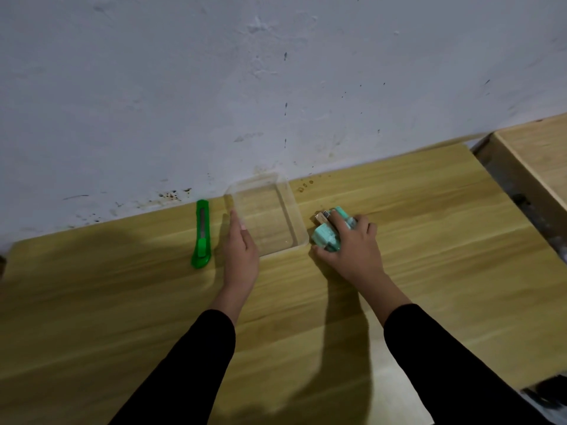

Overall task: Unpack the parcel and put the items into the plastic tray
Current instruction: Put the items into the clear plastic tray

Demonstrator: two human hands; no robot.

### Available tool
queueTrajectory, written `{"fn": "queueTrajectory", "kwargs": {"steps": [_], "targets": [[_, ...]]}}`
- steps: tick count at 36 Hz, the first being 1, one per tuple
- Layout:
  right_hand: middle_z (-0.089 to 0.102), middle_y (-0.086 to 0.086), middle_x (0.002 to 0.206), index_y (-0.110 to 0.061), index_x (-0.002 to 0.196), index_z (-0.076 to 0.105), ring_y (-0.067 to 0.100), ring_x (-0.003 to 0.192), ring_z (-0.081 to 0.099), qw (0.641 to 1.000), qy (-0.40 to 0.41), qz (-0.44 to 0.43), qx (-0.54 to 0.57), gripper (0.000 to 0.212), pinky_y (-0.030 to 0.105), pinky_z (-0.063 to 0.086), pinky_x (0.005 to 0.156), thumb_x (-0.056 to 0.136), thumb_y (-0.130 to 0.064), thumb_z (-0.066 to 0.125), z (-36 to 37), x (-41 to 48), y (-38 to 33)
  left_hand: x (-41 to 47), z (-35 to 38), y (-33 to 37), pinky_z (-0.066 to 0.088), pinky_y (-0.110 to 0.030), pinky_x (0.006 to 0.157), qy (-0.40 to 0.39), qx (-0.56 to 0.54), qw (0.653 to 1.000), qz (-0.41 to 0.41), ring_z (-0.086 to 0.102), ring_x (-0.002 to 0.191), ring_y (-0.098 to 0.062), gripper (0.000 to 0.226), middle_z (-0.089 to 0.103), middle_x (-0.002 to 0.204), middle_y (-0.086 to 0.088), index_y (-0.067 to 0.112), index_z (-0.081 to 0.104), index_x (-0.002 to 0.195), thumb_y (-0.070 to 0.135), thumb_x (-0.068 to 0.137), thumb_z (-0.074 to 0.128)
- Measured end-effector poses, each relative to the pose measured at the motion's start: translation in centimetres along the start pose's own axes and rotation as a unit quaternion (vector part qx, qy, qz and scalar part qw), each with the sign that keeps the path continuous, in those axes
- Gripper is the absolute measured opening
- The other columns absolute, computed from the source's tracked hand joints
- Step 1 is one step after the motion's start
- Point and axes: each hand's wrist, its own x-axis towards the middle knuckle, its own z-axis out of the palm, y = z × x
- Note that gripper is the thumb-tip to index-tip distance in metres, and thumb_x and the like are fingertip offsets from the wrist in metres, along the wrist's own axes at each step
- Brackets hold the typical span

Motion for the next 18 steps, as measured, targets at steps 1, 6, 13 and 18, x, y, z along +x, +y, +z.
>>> {"fn": "queueTrajectory", "kwargs": {"steps": [1,6,13,18], "targets": [[0.037,0.019,0.127,-0.028,0.138,0.029,0.035,0.108,0.034,1.000,-0.001,0.006,0.002,0.080,0.044,0.037,0.094,0.071,-0.061,0.057,-0.02,0.07,-0.03,0.04,0.05,0.01,0.032,0.002,0.050,0.001,0.003,1.000,-0.001,0.036,0.048,0.015,0.047,0.019,0.068,0.023,0.014,0.021,0.146,0.016,0.100,0.030],[0.038,0.019,0.127,-0.027,0.139,0.027,0.036,0.108,0.035,0.999,-0.007,0.030,0.015,0.080,0.043,0.037,0.092,0.071,-0.056,0.059,-0.22,0.31,-0.30,0.22,0.20,-0.34,0.031,-0.012,0.039,0.005,0.014,1.000,-0.002,0.032,0.048,-0.002,0.048,0.025,0.064,0.021,0.017,0.021,0.146,0.017,0.099,0.030],[0.039,0.019,0.127,-0.028,0.136,0.030,0.037,0.108,0.036,0.997,-0.009,0.055,0.053,0.079,0.044,0.039,0.089,0.069,-0.054,0.062,-0.36,0.42,-0.62,0.30,0.39,-0.66,0.030,-0.012,0.038,0.010,0.015,1.000,-0.002,0.033,0.045,-0.008,0.047,0.026,0.063,0.020,0.019,0.021,0.146,0.019,0.099,0.030],[0.042,0.020,0.122,-0.028,0.135,0.031,0.038,0.109,0.039,0.994,0.002,0.077,0.082,0.078,0.046,0.038,0.091,0.068,-0.053,0.063,-0.44,0.52,-0.59,0.23,0.40,-0.58,0.031,-0.011,0.038,0.013,0.020,1.000,-0.003,0.033,0.045,-0.007,0.047,0.026,0.063,0.020,0.019,0.022,0.146,0.018,0.099,0.031]]}}
